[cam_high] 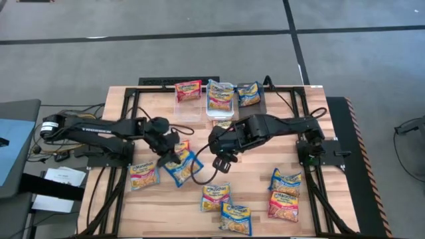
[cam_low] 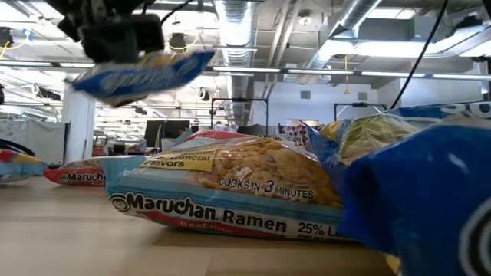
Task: Sort Maruchan noodles
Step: Put the blue noodle pack into the black bin
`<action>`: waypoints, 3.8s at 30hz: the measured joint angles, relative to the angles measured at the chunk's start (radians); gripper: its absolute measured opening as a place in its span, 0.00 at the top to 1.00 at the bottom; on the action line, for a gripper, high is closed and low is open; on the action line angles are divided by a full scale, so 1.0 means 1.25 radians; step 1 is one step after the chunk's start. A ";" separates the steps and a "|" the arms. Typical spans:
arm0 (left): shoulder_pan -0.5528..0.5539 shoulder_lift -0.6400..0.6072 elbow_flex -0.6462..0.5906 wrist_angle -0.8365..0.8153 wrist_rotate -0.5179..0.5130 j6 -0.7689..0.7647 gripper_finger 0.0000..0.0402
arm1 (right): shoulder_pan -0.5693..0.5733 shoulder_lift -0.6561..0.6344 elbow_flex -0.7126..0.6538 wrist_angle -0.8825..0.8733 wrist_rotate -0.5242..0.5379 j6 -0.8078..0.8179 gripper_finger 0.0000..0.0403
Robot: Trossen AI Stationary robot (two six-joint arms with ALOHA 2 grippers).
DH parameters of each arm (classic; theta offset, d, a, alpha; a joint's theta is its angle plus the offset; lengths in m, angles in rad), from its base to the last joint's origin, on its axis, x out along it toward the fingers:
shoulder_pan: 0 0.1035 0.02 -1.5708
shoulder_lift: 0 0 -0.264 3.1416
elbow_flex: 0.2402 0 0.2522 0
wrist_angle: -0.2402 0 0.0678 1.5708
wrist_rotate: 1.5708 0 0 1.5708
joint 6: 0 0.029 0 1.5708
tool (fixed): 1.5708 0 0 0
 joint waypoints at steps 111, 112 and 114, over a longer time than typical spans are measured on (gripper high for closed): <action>0.121 -0.019 0.193 0.135 -0.243 0.205 0.61 | -0.301 0.050 -0.010 0.144 -0.370 -0.258 0.94; 0.121 -0.019 0.193 0.139 -0.238 0.205 0.61 | -0.303 0.050 -0.003 0.138 -0.371 -0.260 0.94; 0.121 -0.019 0.193 0.144 -0.235 0.205 0.61 | -0.307 0.050 0.001 0.136 -0.372 -0.265 0.94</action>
